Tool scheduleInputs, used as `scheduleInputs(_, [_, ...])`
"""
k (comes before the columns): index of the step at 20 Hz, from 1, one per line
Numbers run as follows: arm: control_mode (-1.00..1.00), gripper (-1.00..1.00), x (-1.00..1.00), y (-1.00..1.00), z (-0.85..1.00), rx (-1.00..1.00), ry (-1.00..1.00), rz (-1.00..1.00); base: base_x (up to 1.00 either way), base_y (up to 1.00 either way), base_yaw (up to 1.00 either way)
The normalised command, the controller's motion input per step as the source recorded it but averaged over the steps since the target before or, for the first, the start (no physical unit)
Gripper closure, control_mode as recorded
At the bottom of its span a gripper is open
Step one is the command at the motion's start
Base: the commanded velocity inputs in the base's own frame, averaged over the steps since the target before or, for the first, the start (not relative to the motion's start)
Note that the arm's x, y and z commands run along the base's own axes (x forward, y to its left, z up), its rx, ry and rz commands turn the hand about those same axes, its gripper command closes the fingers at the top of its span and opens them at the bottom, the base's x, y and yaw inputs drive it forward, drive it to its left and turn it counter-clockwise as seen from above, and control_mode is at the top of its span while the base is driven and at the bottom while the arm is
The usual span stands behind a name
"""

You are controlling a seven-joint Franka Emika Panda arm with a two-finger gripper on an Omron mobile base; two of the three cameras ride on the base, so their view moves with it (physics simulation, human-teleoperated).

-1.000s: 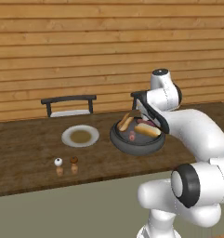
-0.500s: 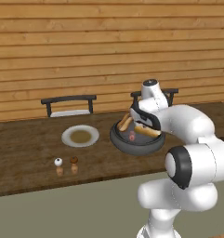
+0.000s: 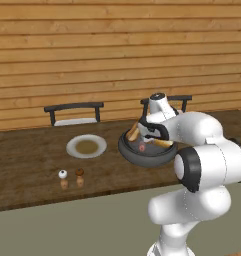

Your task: Place one bun and one sausage from the bowl on each plate.

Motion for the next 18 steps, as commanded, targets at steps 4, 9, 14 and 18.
scheduleInputs(4, [-1.00, -1.00, 0.00, 0.15, -0.10, 0.00, -0.01, 0.00, 0.00, 0.00, 0.00])
scheduleInputs(9, [-1.00, -1.00, 0.07, 0.06, -0.21, 0.00, -0.02, 0.00, 0.00, 0.00, 0.00])
scheduleInputs(14, [-1.00, -1.00, 0.27, 0.00, -0.20, 0.00, -0.03, 0.00, 0.00, 0.00, 0.00])
scheduleInputs(18, [-1.00, -1.00, 0.16, 0.00, -0.28, 0.00, -0.02, 0.00, 0.00, 0.00, 0.00])
